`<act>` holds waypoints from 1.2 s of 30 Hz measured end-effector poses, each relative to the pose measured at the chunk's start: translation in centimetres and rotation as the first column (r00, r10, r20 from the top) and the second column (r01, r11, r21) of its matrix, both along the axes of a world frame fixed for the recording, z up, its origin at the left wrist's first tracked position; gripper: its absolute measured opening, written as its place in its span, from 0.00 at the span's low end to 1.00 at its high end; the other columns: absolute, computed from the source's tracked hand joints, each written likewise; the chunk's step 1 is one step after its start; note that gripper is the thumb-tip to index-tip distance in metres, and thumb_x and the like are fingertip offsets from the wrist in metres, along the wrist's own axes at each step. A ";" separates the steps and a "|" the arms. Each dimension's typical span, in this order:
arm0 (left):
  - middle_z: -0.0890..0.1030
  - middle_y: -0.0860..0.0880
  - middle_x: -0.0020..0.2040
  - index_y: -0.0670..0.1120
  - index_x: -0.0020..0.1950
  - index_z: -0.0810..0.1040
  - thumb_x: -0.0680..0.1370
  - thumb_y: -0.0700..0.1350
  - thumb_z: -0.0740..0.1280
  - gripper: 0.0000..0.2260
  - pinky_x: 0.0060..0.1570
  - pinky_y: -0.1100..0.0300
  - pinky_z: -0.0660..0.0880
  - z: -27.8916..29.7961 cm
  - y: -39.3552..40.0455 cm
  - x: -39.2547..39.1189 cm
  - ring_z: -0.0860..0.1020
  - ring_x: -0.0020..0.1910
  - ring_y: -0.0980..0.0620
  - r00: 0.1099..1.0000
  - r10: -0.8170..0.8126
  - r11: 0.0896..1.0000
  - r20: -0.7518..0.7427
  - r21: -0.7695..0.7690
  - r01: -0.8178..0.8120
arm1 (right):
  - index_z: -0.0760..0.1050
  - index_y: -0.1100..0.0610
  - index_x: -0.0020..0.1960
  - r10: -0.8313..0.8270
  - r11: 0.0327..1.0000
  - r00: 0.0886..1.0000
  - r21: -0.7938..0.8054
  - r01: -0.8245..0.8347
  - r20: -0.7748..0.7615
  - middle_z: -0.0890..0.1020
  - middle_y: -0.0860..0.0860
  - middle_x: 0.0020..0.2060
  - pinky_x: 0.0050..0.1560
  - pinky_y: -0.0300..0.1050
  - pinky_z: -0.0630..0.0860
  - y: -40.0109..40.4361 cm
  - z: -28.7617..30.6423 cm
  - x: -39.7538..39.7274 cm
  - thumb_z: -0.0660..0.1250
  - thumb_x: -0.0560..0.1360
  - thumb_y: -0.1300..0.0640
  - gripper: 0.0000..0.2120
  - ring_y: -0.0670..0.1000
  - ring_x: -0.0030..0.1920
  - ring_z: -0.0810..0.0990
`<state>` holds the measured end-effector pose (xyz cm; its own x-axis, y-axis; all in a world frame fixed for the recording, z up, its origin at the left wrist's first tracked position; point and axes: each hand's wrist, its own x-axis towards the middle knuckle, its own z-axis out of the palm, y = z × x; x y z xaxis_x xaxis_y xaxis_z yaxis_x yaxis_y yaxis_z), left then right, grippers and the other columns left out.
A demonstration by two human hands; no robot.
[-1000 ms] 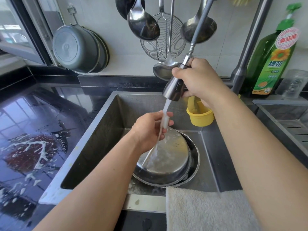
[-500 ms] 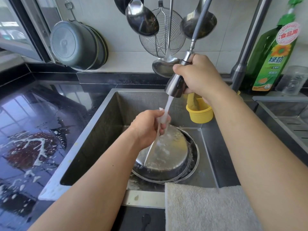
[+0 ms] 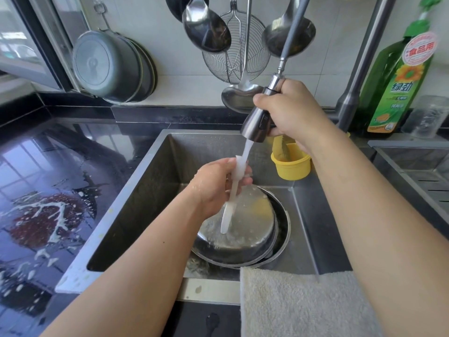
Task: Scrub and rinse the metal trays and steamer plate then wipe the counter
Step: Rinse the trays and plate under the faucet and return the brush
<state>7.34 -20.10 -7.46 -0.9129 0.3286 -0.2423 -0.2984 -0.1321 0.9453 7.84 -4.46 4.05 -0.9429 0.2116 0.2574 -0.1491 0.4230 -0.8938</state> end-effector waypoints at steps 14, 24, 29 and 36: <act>0.84 0.45 0.52 0.41 0.64 0.81 0.83 0.32 0.62 0.13 0.52 0.53 0.77 -0.5 -0.2 -0.1 0.82 0.48 0.49 0.997 -0.019 1.000 -0.080 -0.019 0.018 | 0.76 0.55 0.48 0.083 0.997 0.994 -0.009 -0.083 0.067 0.84 0.57 0.47 0.41 0.59 0.85 1.0 0.7 0.4 0.69 0.77 0.57 0.03 0.57 0.47 0.86; 0.84 0.39 0.56 0.41 0.57 0.80 0.82 0.38 0.69 0.04 0.58 0.48 0.81 5.3 2.4 0.5 0.81 0.50 0.45 0.980 0.151 0.983 -0.130 -0.084 -0.163 | 0.77 0.53 0.53 -0.093 0.939 0.989 0.340 0.049 0.114 0.80 0.52 0.47 0.39 0.44 0.70 8.5 1.8 1.9 0.70 0.77 0.48 0.10 0.55 0.49 0.79; 0.82 0.43 0.44 0.42 0.49 0.76 0.79 0.34 0.72 0.06 0.50 0.49 0.85 10.0 8.9 -3.4 0.84 0.43 0.45 0.920 0.127 0.964 -0.371 -0.171 -0.202 | 0.78 0.50 0.52 -0.051 0.951 0.992 0.308 0.013 0.117 0.81 0.49 0.48 0.45 0.46 0.73 9.9 1.7 1.9 0.71 0.76 0.47 0.08 0.52 0.49 0.80; 0.85 0.41 0.45 0.48 0.43 0.79 0.77 0.38 0.71 0.06 0.51 0.42 0.84 6.9 14.7 -9.1 0.86 0.46 0.41 0.862 0.014 0.884 -0.507 -0.397 -0.248 | 0.79 0.49 0.52 -0.028 0.958 0.994 0.286 -0.002 0.103 0.82 0.48 0.49 0.55 0.51 0.78 11.2 1.6 1.5 0.71 0.75 0.47 0.09 0.53 0.51 0.81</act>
<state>-1.75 -5.42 -0.60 -0.9754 0.1643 0.1470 0.1938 0.3213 0.9269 9.37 6.76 5.66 -0.9654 0.1562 0.2087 -0.0539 0.6638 -0.7460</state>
